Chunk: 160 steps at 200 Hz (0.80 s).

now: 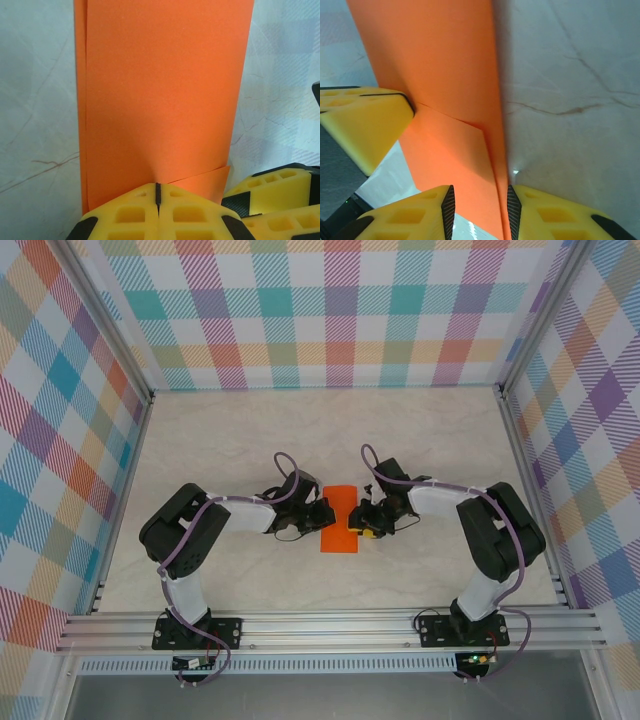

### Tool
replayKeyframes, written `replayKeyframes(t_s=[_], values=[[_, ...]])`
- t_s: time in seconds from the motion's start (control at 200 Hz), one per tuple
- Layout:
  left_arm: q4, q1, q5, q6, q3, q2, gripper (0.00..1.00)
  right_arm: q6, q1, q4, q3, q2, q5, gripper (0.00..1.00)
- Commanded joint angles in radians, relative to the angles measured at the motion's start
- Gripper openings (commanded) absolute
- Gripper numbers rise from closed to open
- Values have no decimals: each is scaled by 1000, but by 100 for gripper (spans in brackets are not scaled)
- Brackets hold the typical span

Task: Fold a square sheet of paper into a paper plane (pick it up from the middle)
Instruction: Turn over the paper at the center of the table.

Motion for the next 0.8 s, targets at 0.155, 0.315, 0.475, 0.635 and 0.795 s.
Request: replayKeyframes(t_s=[0.155, 0.315, 0.475, 0.635, 0.795], values=[[-38, 0, 3, 2, 4, -15, 3, 16, 5, 31, -2, 17, -34, 36], [-47, 1, -7, 3, -1, -26, 4, 8, 5, -3, 1, -8, 19, 37], [-56, 1, -12, 10, -2, -31, 4, 3, 5, -23, 4, -16, 55, 38], [-53, -1, -14, 8, -6, -28, 4, 5, 5, 3, -8, -2, 18, 39], [-53, 0, -10, 9, -1, -26, 4, 11, 5, 43, -12, 20, -51, 38]])
